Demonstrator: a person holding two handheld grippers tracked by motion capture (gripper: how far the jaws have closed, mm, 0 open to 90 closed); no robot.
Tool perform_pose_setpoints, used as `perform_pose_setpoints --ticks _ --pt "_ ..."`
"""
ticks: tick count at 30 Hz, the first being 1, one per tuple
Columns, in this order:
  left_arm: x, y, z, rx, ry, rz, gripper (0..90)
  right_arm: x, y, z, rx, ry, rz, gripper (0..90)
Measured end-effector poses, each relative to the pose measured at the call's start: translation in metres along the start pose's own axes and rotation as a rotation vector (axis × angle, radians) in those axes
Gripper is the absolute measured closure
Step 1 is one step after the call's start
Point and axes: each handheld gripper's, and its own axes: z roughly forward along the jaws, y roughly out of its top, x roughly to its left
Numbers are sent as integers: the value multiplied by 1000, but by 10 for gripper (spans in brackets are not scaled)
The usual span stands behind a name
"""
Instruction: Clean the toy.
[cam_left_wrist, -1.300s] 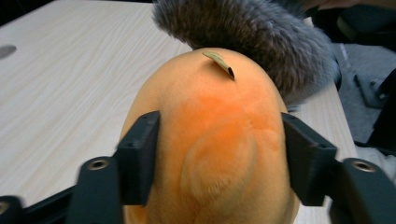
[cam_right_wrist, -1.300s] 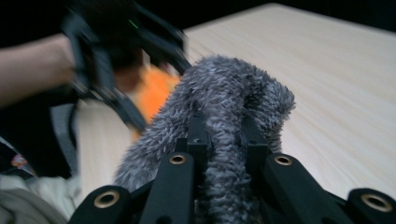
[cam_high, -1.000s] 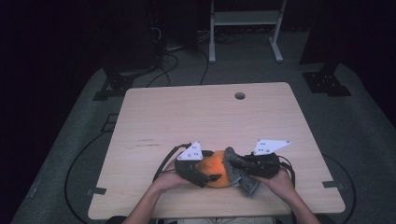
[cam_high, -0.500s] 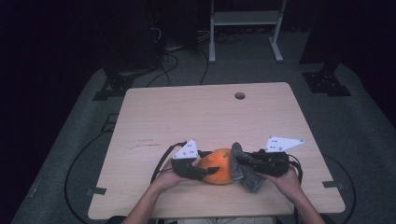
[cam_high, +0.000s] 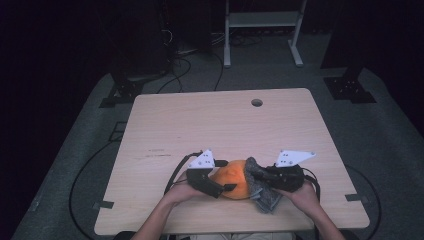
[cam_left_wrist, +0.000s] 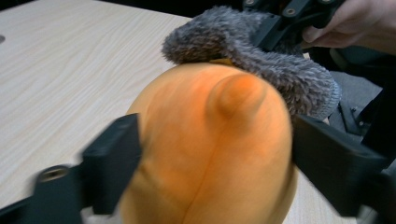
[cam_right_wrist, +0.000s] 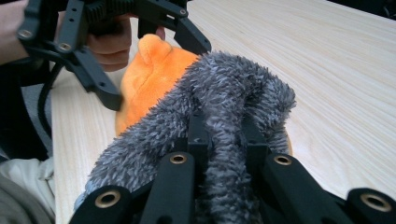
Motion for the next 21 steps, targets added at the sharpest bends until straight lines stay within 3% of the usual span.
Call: perform_pose_setpoints --ticks 3,5,8,10,12,15,18,21 --pt "5 -5 1 44 -7 -23 82 -3 -1 -2 4 -15 4 787" --pt "5 -7 1 36 -16 -10 161 -5 -2 -3 3 -14 14 786" --pt "1 -5 0 22 22 41 320 -6 -2 -4 6 -17 20 784" --pt "1 -3 -2 13 33 30 377 -5 0 -8 -6 -25 13 784" --pt "0 1 -3 5 37 18 384 -2 5 -15 -53 -23 11 784" --pt "-6 6 -1 -2 47 41 403 8 17 -23 -142 35 -7 785" --pt "-11 9 0 -5 40 62 425 16 23 -18 -131 34 -42 785" --pt "-9 7 -1 -1 44 43 424 10 15 -11 -110 37 -16 785"
